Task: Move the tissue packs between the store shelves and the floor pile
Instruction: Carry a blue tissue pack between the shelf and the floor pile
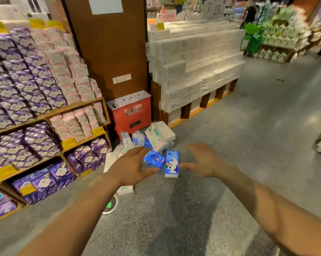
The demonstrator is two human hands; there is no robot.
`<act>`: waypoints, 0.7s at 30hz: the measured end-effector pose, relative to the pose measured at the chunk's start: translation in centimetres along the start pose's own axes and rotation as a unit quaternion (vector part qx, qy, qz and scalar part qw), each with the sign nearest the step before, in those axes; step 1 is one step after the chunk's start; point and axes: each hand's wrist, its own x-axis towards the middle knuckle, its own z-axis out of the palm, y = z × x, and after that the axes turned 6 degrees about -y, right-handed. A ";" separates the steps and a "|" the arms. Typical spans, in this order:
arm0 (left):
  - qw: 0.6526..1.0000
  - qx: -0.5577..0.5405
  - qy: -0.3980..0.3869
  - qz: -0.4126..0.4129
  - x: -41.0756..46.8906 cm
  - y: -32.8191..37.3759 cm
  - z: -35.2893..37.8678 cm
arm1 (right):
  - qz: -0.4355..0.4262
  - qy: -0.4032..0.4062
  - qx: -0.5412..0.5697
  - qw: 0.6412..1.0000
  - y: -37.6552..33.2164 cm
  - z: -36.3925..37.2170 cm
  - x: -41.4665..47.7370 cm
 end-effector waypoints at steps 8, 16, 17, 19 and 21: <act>0.999 -0.033 -0.019 0.006 18.7 -4.1 -1.1 | 0.005 -0.020 -0.021 1.000 5.7 -4.9 16.9; 0.998 -0.064 -0.002 -0.001 36.6 -9.6 -4.9 | 0.007 -0.040 -0.024 0.999 8.7 -12.0 34.3; 0.998 -0.066 -0.004 -0.004 38.3 -9.9 -5.5 | 0.000 -0.042 -0.020 0.999 9.1 -13.0 36.2; 0.998 -0.066 -0.012 -0.016 41.0 -10.6 -6.2 | -0.017 -0.048 -0.019 0.999 9.6 -14.5 40.0; 0.997 -0.068 -0.011 -0.029 44.0 -11.6 -6.4 | -0.038 -0.060 -0.039 0.997 10.3 -15.1 44.4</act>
